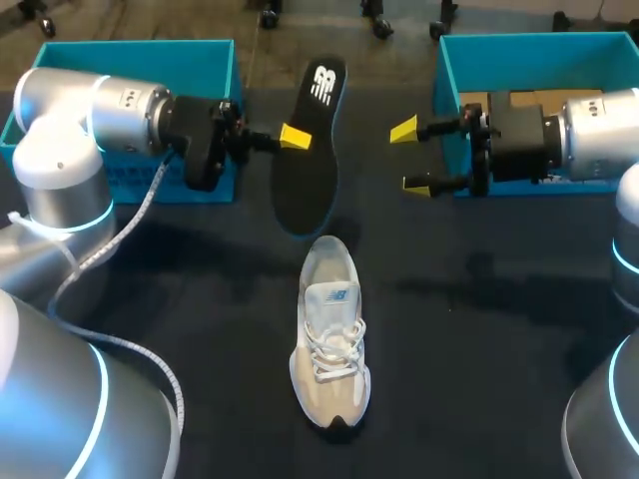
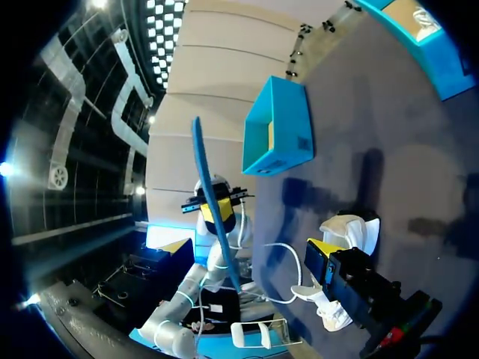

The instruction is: Take the shoe out of the shoebox, open the shoe tongue, remove and reinsert the insole, then place the shoe into the shoebox

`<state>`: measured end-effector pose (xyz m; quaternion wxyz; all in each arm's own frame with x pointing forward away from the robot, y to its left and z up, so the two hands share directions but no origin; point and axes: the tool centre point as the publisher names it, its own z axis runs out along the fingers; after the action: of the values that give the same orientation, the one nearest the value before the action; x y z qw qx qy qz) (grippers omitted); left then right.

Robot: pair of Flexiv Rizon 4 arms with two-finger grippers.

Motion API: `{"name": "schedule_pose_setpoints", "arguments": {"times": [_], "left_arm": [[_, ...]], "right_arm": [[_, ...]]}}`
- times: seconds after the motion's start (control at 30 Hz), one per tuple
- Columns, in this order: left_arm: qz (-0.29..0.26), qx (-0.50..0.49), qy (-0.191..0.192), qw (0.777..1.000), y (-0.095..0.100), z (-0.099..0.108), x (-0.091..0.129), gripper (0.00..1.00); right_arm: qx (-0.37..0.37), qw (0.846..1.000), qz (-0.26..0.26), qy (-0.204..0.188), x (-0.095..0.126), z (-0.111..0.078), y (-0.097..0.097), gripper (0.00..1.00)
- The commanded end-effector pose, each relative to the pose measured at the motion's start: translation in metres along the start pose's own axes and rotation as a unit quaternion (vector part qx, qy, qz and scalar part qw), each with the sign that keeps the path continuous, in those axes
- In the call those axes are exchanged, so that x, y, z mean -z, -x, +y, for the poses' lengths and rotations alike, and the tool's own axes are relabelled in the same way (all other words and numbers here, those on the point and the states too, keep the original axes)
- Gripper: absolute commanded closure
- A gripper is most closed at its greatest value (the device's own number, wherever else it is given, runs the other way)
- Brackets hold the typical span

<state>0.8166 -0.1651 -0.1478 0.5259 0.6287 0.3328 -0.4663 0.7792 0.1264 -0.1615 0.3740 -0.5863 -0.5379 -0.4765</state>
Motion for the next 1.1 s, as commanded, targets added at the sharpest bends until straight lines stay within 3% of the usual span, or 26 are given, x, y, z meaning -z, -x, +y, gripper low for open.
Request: {"name": "schedule_pose_setpoints", "arguments": {"times": [0.03,0.53,0.93,1.1], "left_arm": [[0.008,-0.139,-0.007,0.99,-0.005,0.006,-0.004,1.0],[-0.032,0.018,0.034,0.999,-0.011,0.011,-0.011,1.0],[-0.024,0.005,0.031,0.999,-0.011,0.011,-0.011,1.0],[0.007,0.06,0.067,0.996,-0.02,0.014,-0.017,1.0]], "right_arm": [[0.0,1.0,-0.001,0.001,-0.002,0.0,0.0,0.0],[0.052,0.999,0.01,0.004,-0.022,-0.002,0.006,0.0],[0.054,0.998,0.01,0.002,-0.029,-0.002,0.006,0.0],[0.071,0.997,0.009,-0.011,-0.036,0.0,0.001,0.0]]}}
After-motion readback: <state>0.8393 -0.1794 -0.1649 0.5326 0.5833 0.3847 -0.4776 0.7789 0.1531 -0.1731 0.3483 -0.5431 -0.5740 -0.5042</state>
